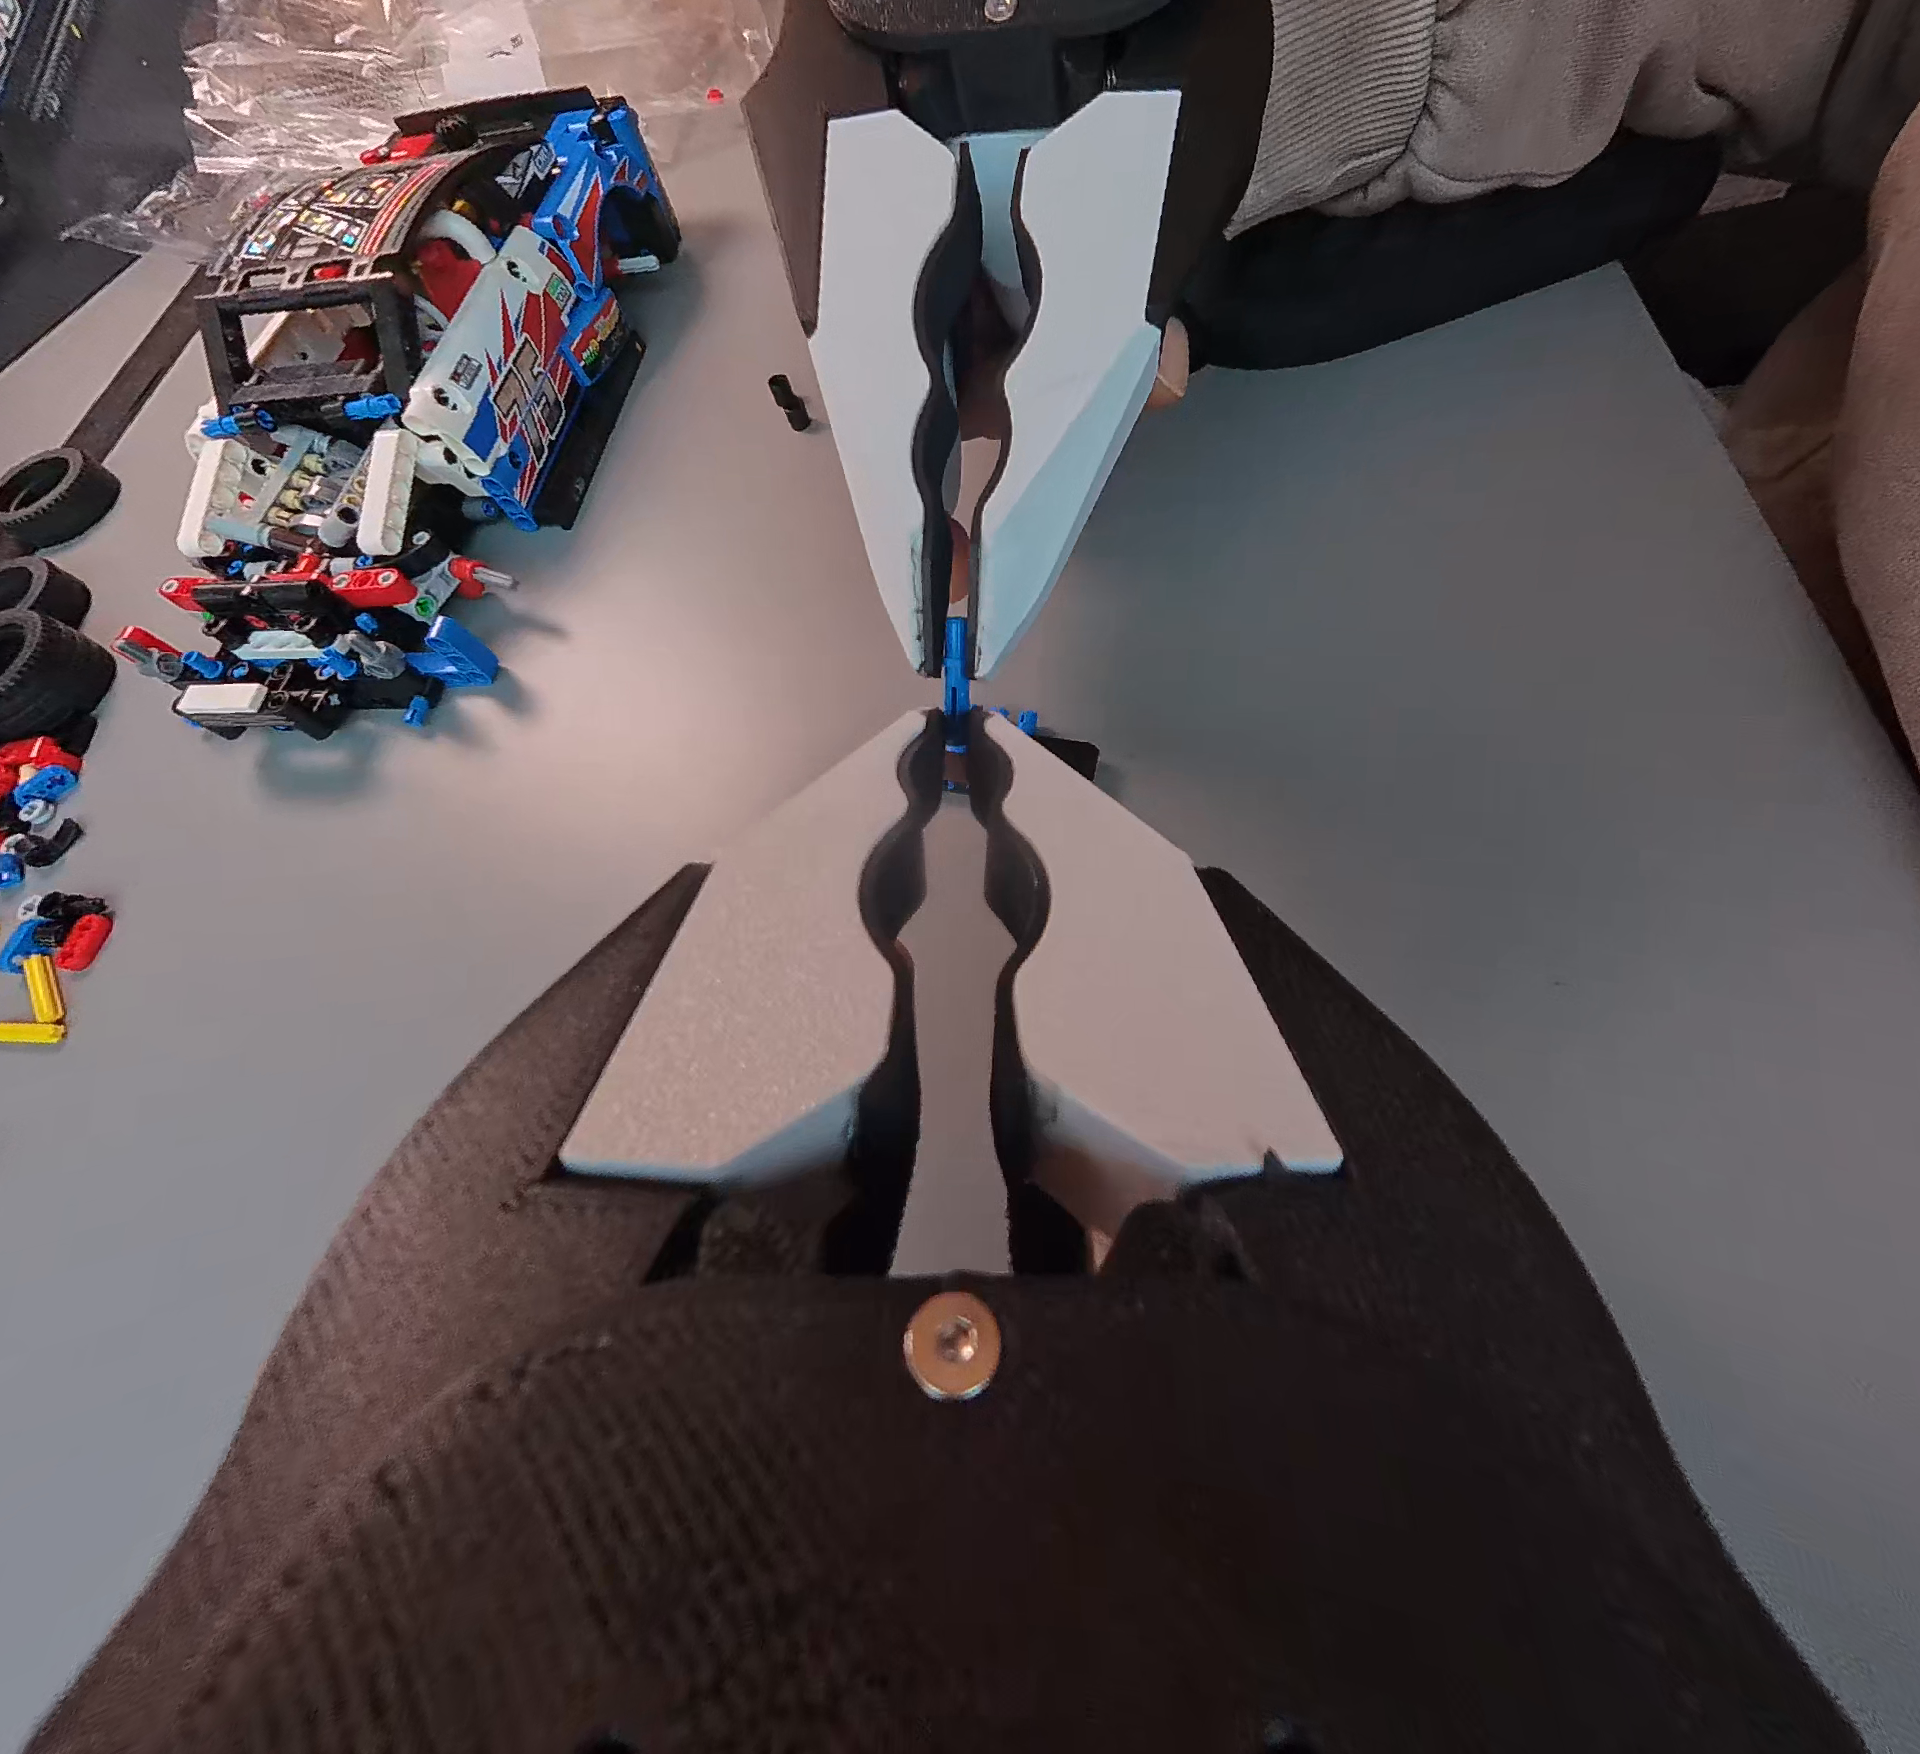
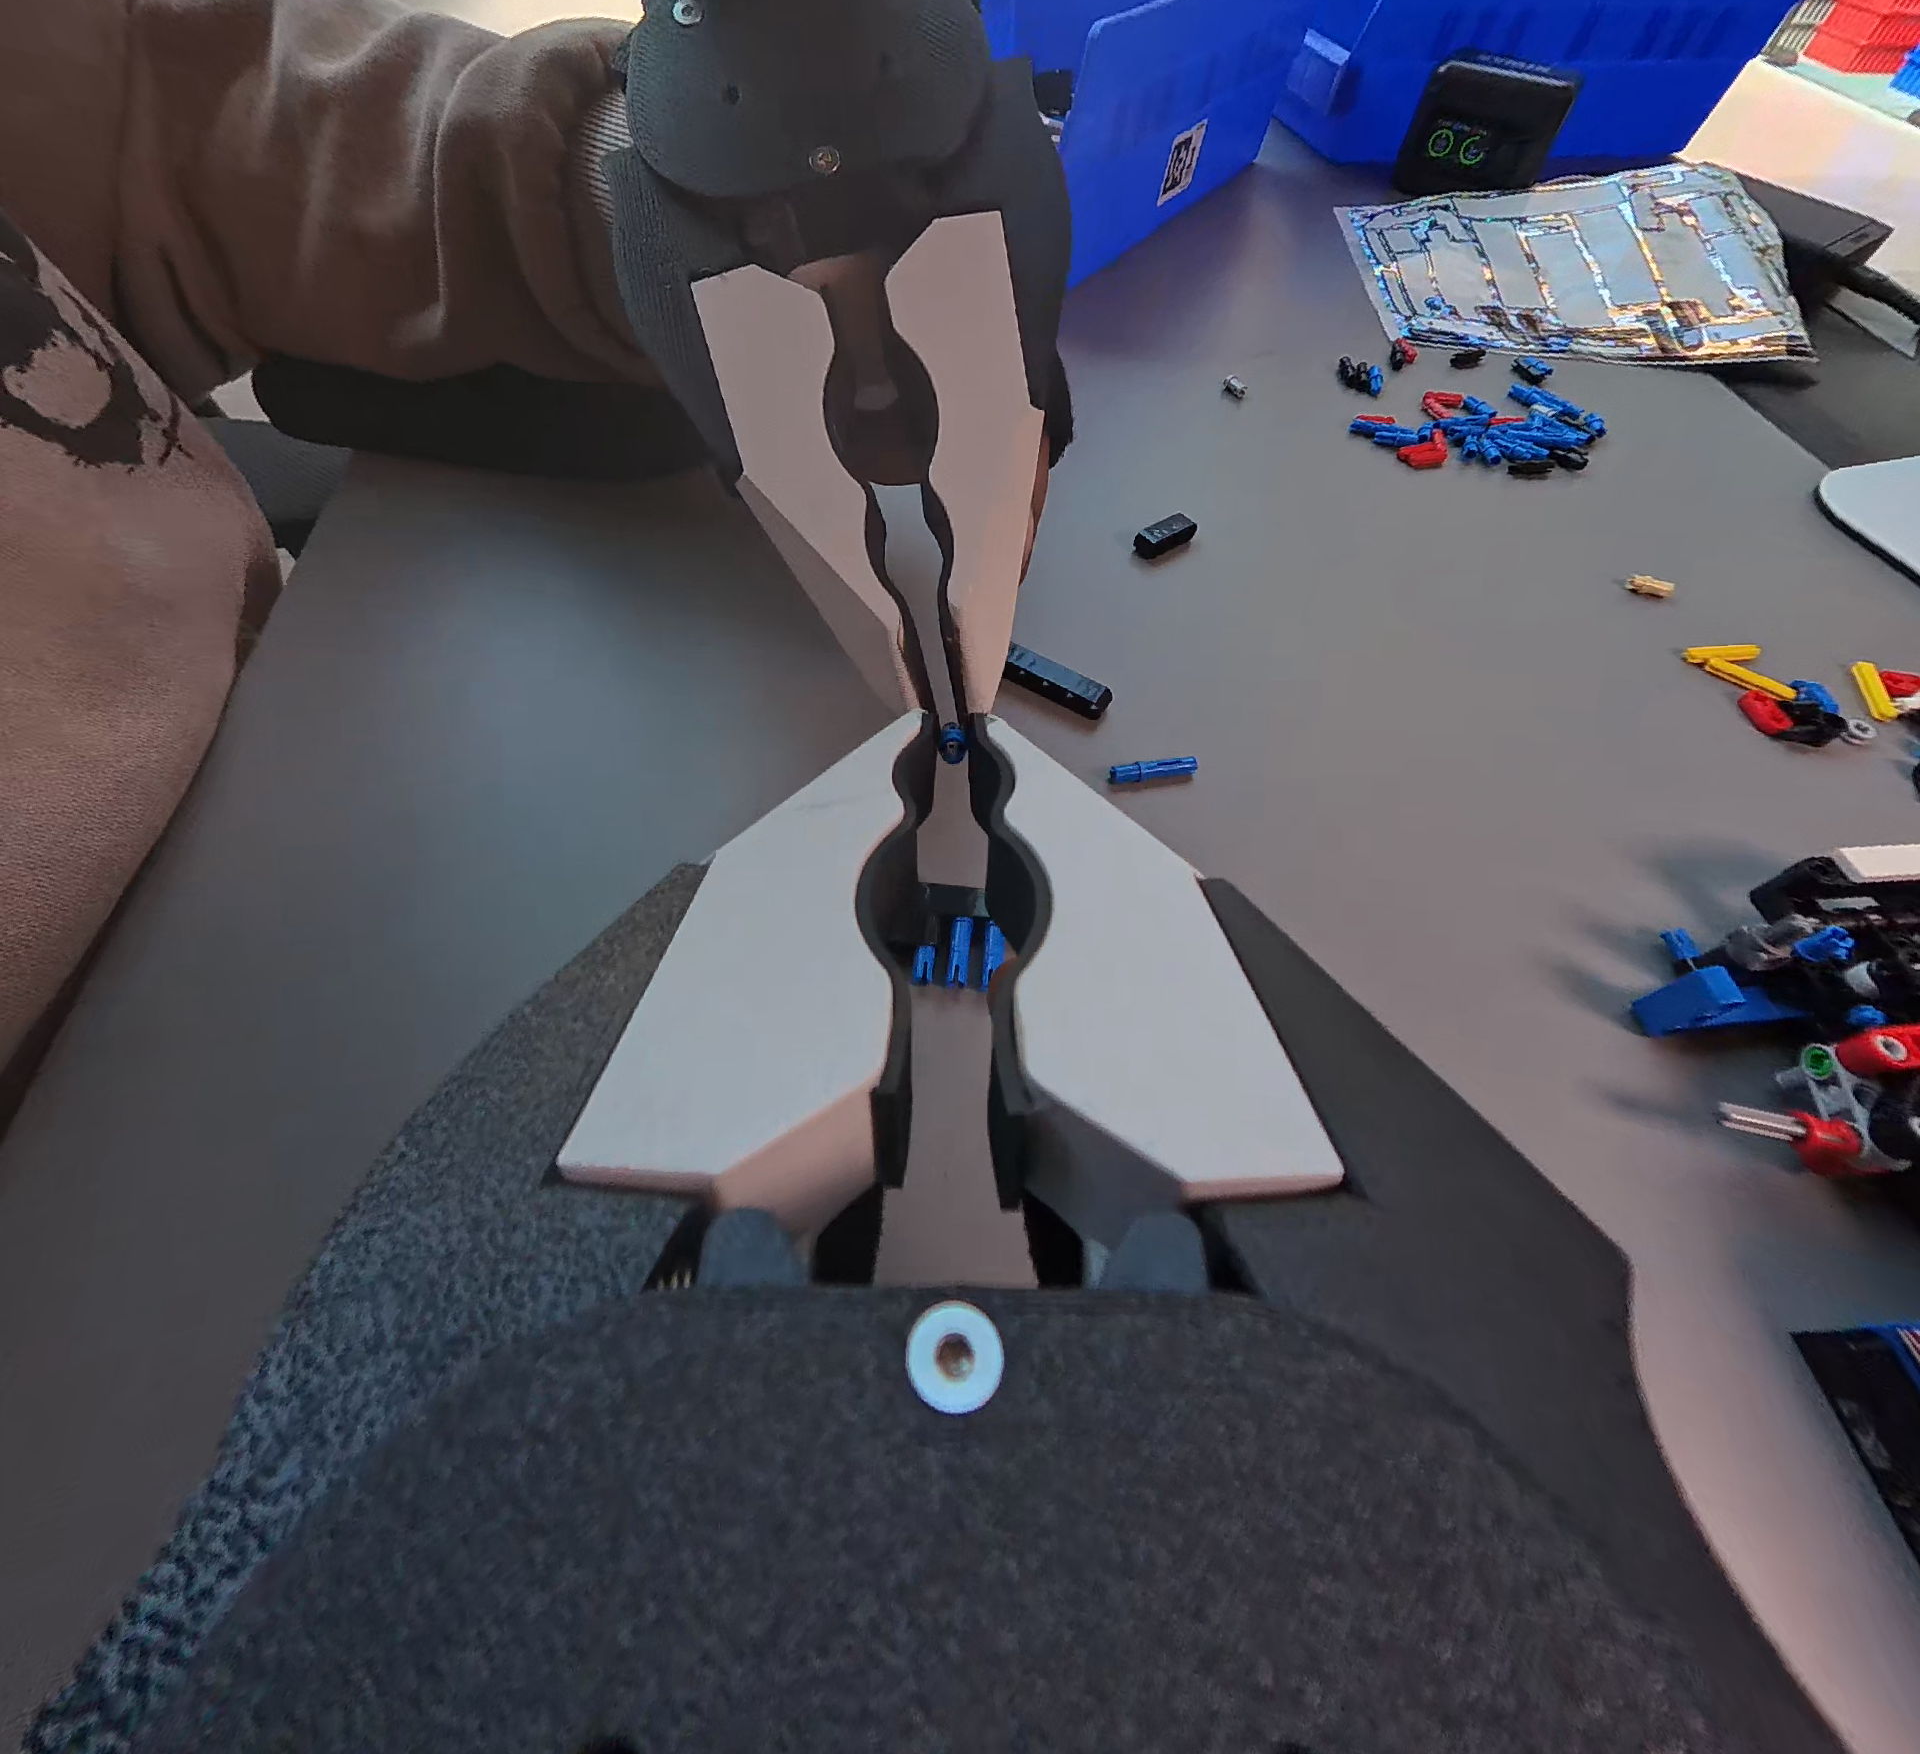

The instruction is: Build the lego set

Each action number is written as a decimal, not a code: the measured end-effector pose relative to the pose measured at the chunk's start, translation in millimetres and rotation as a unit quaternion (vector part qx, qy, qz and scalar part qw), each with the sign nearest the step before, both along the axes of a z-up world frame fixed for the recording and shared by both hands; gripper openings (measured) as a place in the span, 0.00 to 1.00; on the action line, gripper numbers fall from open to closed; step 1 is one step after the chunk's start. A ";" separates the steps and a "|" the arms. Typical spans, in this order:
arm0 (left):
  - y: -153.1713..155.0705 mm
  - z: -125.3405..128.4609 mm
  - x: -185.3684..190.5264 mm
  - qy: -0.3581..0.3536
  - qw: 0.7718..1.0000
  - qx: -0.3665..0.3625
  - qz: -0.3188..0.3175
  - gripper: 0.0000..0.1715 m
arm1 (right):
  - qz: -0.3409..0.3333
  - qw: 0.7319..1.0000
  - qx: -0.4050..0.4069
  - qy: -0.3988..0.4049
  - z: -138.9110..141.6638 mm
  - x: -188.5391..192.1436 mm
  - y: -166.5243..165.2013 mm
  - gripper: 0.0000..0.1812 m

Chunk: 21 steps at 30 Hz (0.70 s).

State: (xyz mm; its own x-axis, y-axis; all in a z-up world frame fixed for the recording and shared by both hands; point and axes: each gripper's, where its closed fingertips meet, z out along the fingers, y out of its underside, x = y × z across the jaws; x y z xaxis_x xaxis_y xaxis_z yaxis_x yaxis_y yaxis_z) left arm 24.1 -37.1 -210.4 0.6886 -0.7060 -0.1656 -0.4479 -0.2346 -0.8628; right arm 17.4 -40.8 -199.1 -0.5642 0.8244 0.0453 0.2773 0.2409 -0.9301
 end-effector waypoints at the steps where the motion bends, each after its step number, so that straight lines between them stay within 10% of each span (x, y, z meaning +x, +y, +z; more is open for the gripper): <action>1: -0.2 0.0 0.0 -0.003 1.000 0.000 0.000 0.01 | 0.001 1.000 -0.002 -0.001 -0.1 0.1 -0.2 0.02; 21: -11.1 -10.6 -50.2 -0.067 0.994 -0.072 0.042 0.14 | -0.096 0.995 -0.033 0.021 17.8 7.9 59.4 0.02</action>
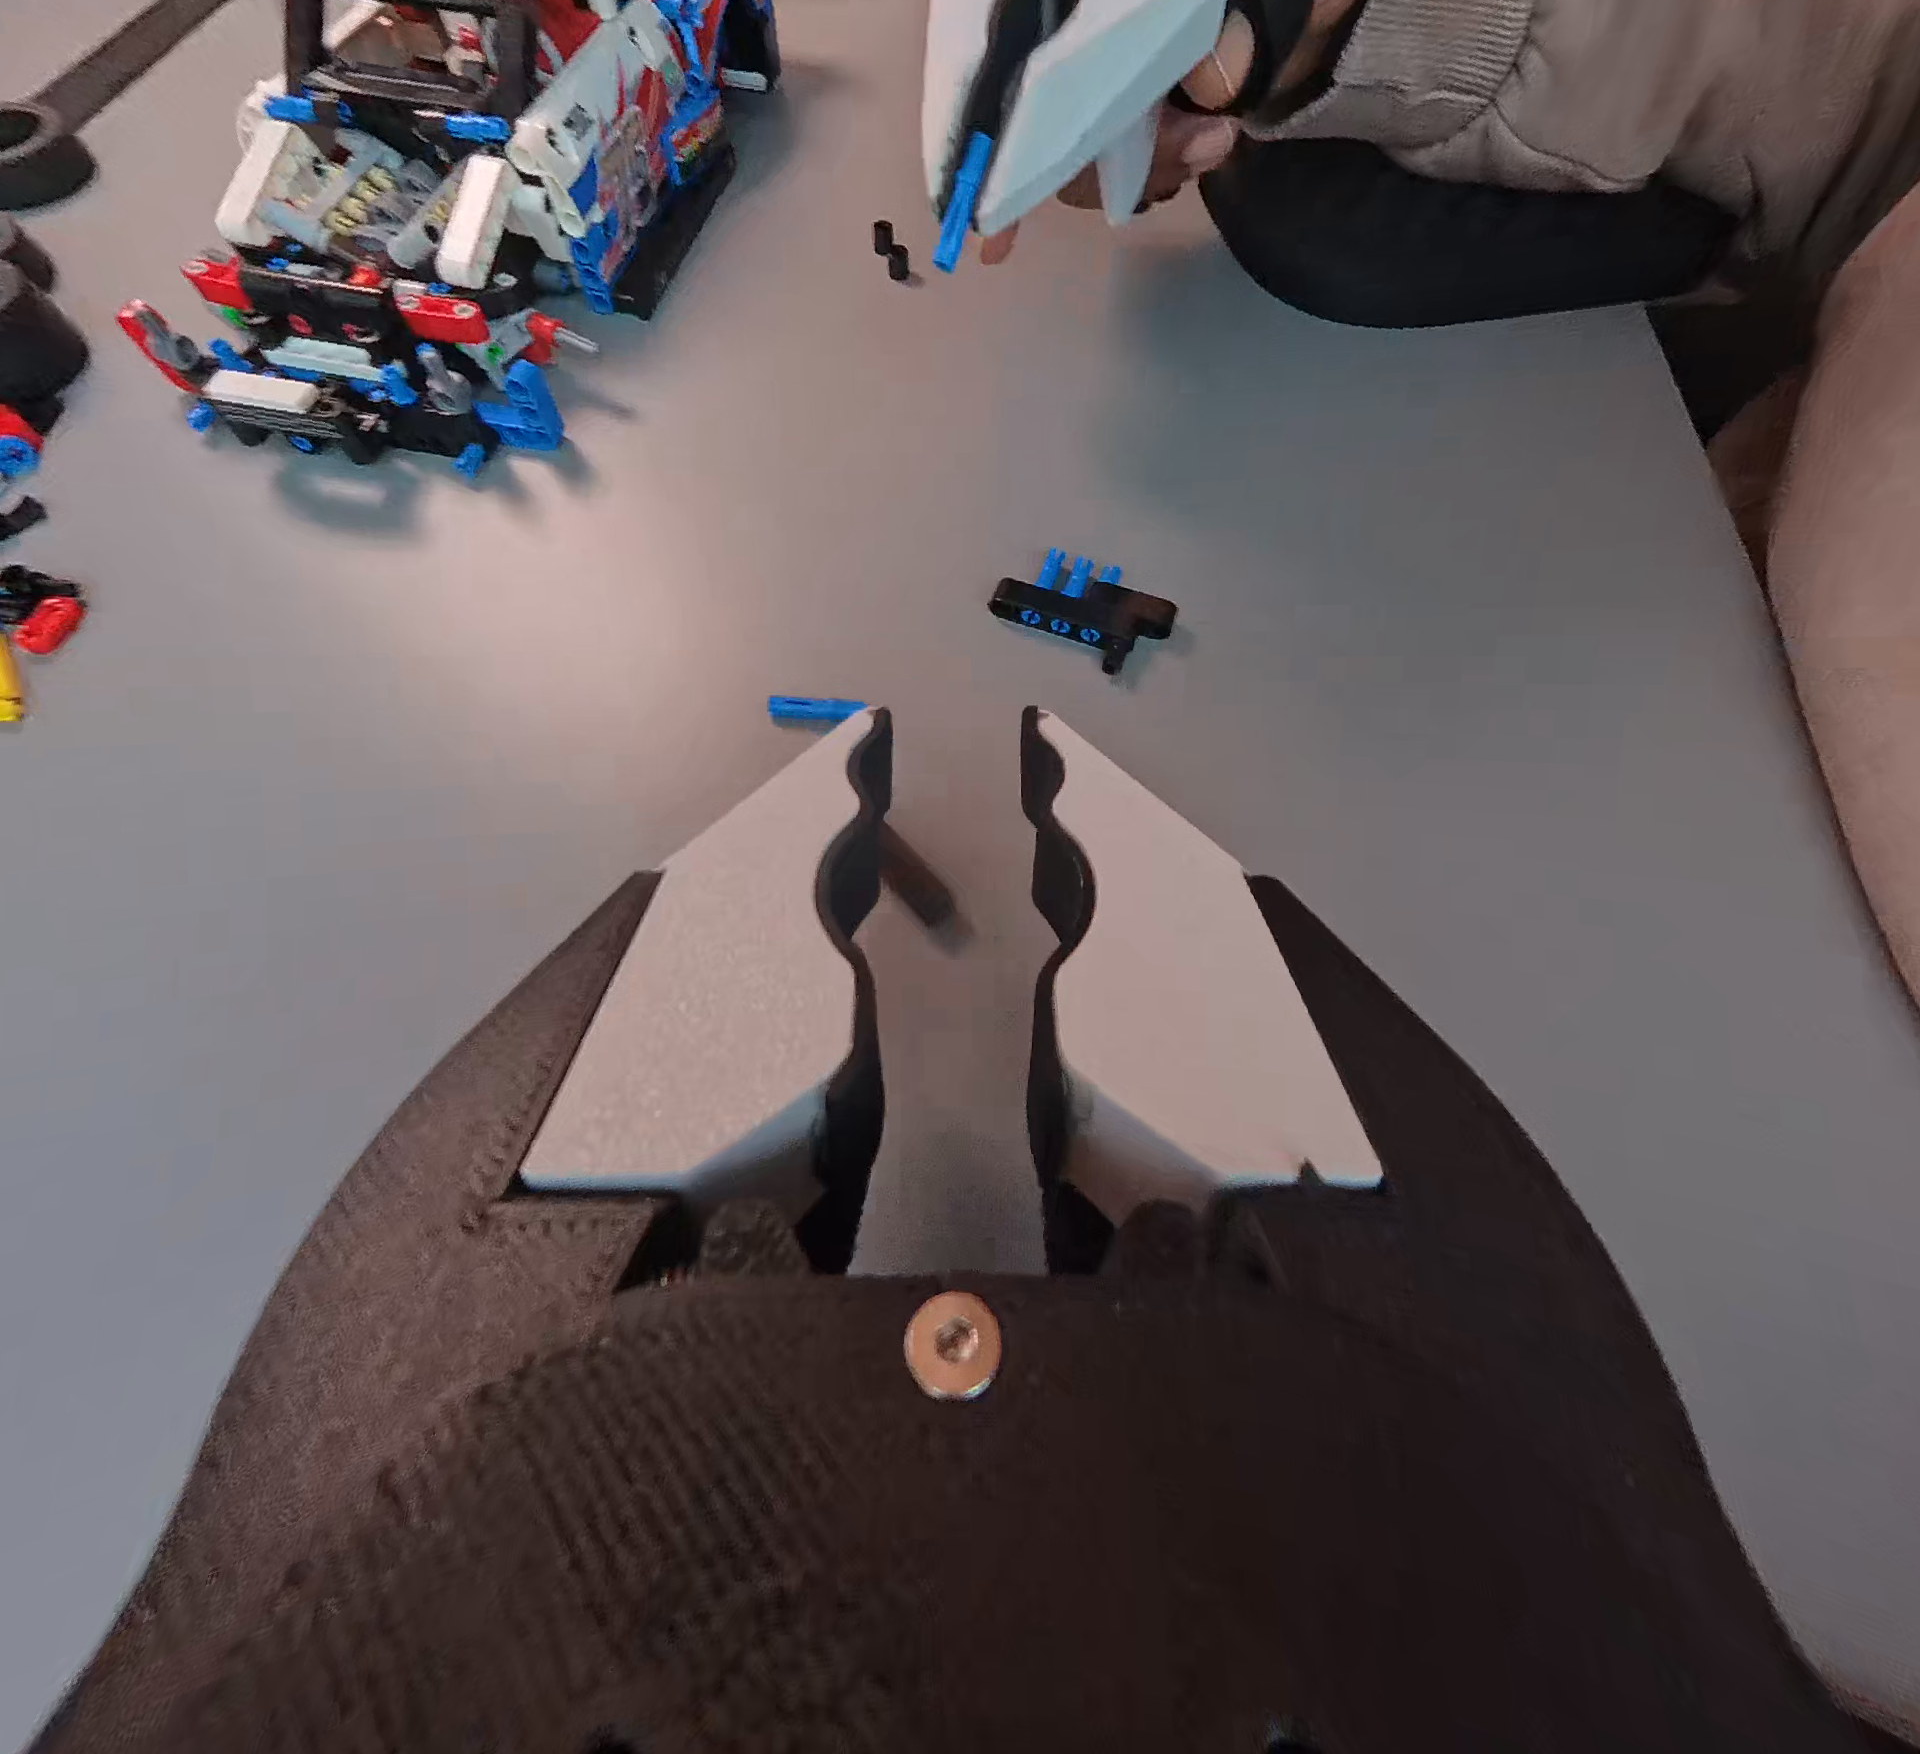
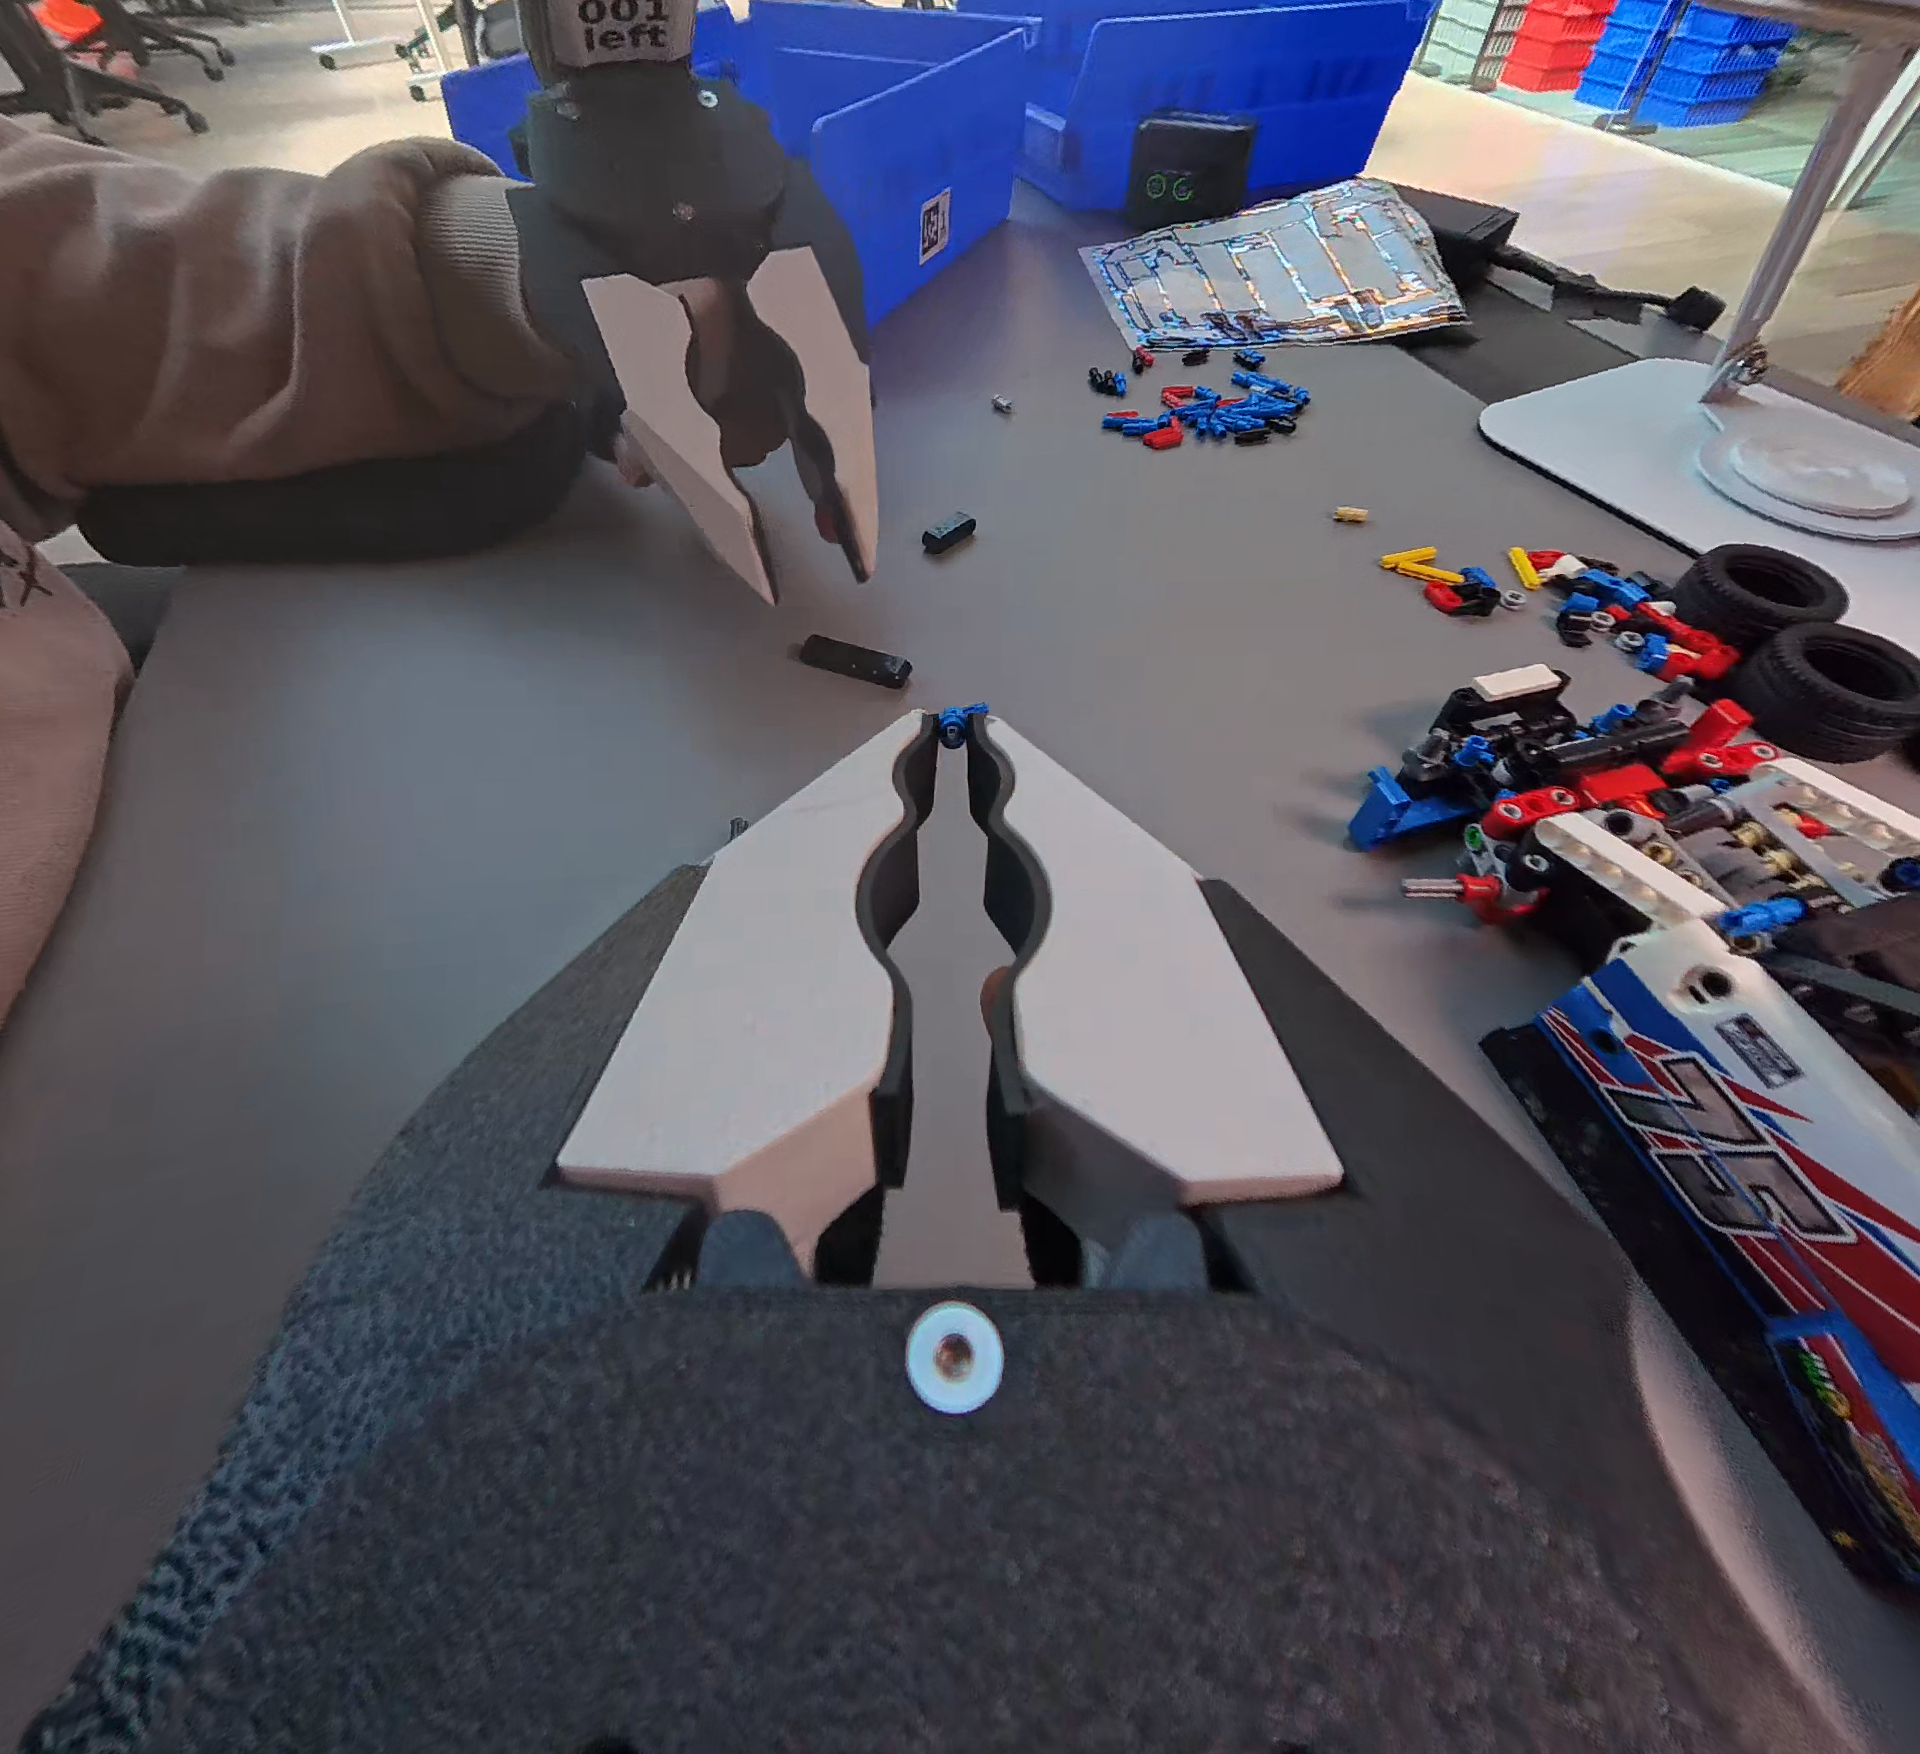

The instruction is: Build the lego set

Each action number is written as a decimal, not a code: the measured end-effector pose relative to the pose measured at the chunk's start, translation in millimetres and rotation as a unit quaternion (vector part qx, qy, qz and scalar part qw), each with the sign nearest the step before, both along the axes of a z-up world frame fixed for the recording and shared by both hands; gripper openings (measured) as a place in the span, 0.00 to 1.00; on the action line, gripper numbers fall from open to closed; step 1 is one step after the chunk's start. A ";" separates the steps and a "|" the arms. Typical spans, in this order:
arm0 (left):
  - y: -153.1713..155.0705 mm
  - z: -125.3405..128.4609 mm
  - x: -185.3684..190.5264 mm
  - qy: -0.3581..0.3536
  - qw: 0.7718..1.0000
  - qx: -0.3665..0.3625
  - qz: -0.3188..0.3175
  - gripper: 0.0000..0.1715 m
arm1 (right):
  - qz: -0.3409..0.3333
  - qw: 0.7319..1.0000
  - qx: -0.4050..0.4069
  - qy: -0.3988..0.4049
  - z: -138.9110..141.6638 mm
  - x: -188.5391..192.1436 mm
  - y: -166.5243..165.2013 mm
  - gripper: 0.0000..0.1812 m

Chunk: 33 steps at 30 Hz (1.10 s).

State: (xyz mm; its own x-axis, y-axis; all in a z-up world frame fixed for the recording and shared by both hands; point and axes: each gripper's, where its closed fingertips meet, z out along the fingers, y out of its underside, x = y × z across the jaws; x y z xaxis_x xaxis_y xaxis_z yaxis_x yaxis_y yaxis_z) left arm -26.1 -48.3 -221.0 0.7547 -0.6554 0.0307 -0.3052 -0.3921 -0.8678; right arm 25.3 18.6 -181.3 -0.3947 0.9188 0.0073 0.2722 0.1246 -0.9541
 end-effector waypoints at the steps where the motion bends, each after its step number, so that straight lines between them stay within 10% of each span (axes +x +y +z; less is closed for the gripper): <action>1: -2.3 -6.0 8.4 0.007 1.000 -0.010 -0.016 0.14 | -0.002 1.000 0.000 0.002 0.8 0.6 1.6 0.02; 13: 15.7 -37.4 53.5 0.117 0.989 -0.045 -0.084 0.32 | 0.048 0.997 0.030 -0.048 -18.9 9.4 -17.9 0.01; 26: 19.9 -37.0 53.7 0.117 0.989 -0.027 -0.087 0.14 | 0.067 0.995 0.047 -0.057 -24.4 11.7 -27.8 0.02; 33: 38.5 -18.9 16.4 0.126 0.992 0.008 0.025 0.10 | 0.048 0.996 0.049 -0.063 -28.5 8.8 -20.1 0.02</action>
